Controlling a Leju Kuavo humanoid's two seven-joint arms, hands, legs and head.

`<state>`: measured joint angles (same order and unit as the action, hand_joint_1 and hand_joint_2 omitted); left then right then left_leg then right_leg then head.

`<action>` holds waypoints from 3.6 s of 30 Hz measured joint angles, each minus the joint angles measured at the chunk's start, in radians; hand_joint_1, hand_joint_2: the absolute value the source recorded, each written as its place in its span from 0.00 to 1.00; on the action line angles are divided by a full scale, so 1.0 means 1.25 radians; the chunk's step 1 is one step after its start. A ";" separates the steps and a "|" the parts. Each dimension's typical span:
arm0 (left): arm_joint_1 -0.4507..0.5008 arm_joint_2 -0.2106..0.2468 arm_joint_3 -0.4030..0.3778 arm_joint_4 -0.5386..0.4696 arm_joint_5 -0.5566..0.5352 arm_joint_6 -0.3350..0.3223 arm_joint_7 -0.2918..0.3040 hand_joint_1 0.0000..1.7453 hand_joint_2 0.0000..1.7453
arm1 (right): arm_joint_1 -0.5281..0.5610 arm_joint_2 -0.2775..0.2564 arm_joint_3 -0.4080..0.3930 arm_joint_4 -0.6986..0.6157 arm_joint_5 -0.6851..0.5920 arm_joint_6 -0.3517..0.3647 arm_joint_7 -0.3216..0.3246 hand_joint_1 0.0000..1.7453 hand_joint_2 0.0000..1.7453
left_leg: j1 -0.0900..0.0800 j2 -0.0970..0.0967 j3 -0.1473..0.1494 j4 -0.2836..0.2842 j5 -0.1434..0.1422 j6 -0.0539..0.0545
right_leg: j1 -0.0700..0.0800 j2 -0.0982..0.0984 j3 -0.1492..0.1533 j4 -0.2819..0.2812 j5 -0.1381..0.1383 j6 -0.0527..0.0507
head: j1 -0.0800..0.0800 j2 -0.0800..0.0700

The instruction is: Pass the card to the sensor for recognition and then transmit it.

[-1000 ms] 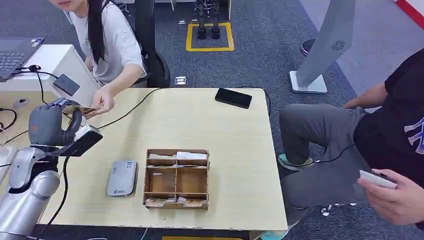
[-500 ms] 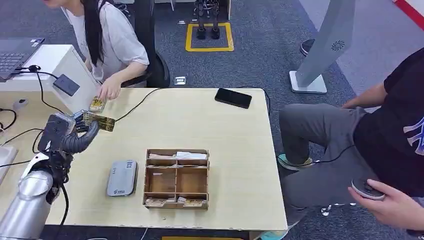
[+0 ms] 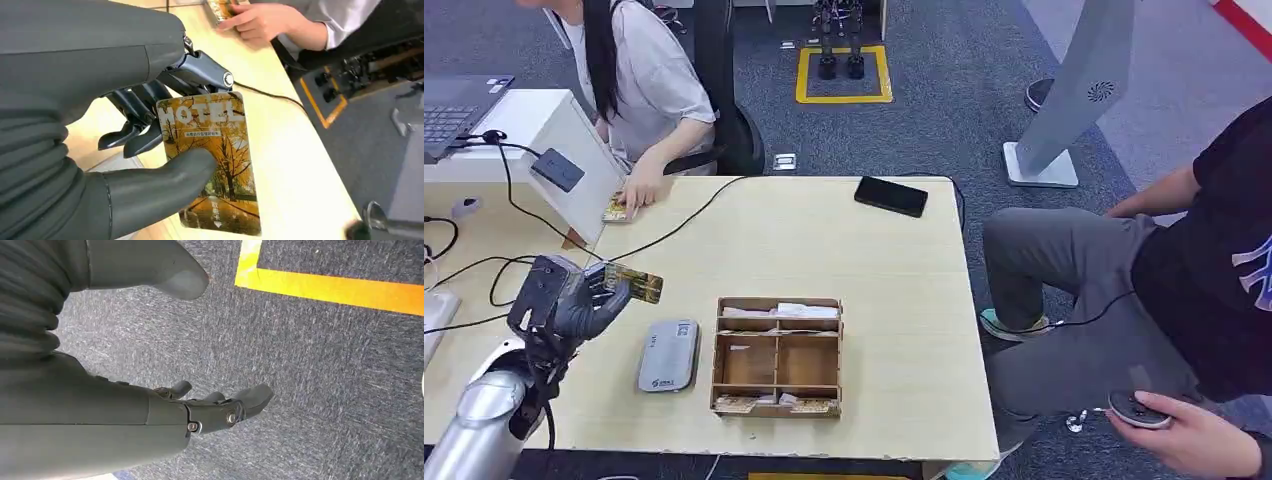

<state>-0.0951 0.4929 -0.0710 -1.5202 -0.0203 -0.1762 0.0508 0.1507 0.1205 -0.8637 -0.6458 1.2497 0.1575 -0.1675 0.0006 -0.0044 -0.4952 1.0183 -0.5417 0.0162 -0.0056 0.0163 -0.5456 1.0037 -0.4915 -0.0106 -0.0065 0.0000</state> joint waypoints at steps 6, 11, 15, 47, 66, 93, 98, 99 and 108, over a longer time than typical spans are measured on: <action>0.022 -0.012 -0.002 0.003 -0.067 0.060 0.017 1.00 1.00 | -0.007 0.000 -0.005 0.007 0.007 -0.009 -0.003 0.00 1.00 | 0.000 0.000 0.000 0.000 0.000 0.000 | 0.000 0.000 0.000 0.000 0.000 0.000 | 0.000 0.000; 0.039 -0.014 -0.002 0.011 -0.080 0.072 0.018 1.00 1.00 | -0.009 -0.001 -0.005 0.011 0.012 -0.009 -0.009 0.00 1.00 | 0.000 0.000 0.000 0.000 0.000 0.000 | 0.000 0.000 0.000 0.000 0.000 0.000 | 0.000 0.000; 0.043 -0.014 -0.002 0.015 -0.080 0.072 0.019 1.00 1.00 | -0.010 -0.002 -0.005 0.014 0.013 -0.009 -0.009 0.00 1.00 | 0.000 0.000 0.000 0.000 0.000 0.000 | 0.000 0.000 0.000 0.000 0.000 0.000 | 0.000 0.000; 0.065 -0.024 -0.005 0.042 -0.236 0.098 0.056 1.00 1.00 | -0.014 -0.004 -0.005 0.023 0.021 -0.010 -0.009 0.00 1.00 | 0.000 0.000 0.000 0.000 0.000 0.000 | 0.000 0.000 0.000 0.000 0.000 0.000 | 0.000 0.000; 0.086 -0.049 -0.012 0.081 -0.288 0.109 0.057 1.00 1.00 | -0.022 -0.005 -0.005 0.030 0.025 -0.010 -0.009 0.00 1.00 | 0.000 0.000 0.000 0.000 0.000 0.000 | 0.000 0.000 0.000 0.000 0.000 0.000 | 0.000 0.000; 0.054 -0.085 -0.033 0.167 -0.555 0.174 0.115 1.00 1.00 | -0.022 0.001 -0.005 0.002 0.031 0.011 -0.004 0.00 1.00 | 0.000 0.000 0.001 0.000 0.000 0.000 | 0.000 0.000 0.000 0.000 0.000 0.000 | 0.000 0.000; 0.051 -0.093 -0.033 0.178 -0.566 0.175 0.117 1.00 1.00 | -0.021 0.005 -0.004 -0.011 0.031 0.020 0.000 0.00 1.00 | 0.000 0.000 0.001 0.000 0.000 0.000 | 0.000 -0.001 0.001 0.000 0.000 0.000 | 0.000 0.000; 0.050 -0.093 -0.033 0.179 -0.566 0.175 0.117 1.00 1.00 | -0.021 0.005 -0.004 -0.012 0.031 0.020 0.000 0.00 1.00 | 0.000 0.000 0.001 0.000 0.000 0.000 | 0.000 -0.001 0.001 0.000 0.000 0.000 | 0.000 0.000; 0.055 -0.133 0.002 0.163 -0.249 0.141 0.009 1.00 1.00 | -0.019 0.010 -0.003 -0.024 0.031 0.011 -0.002 0.00 1.00 | 0.000 0.000 0.001 0.000 0.000 0.000 | 0.000 -0.001 0.001 0.000 0.000 0.000 | 0.000 0.000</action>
<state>-0.0268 0.3263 -0.0684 -1.3167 -0.3319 0.0000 0.0617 0.1271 0.1331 -0.8679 -0.6760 1.2879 0.1714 -0.1694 0.0003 -0.0050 -0.4941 1.0183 -0.5414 0.0165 -0.0059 0.0153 -0.5443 1.0036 -0.4915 -0.0106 -0.0065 0.0000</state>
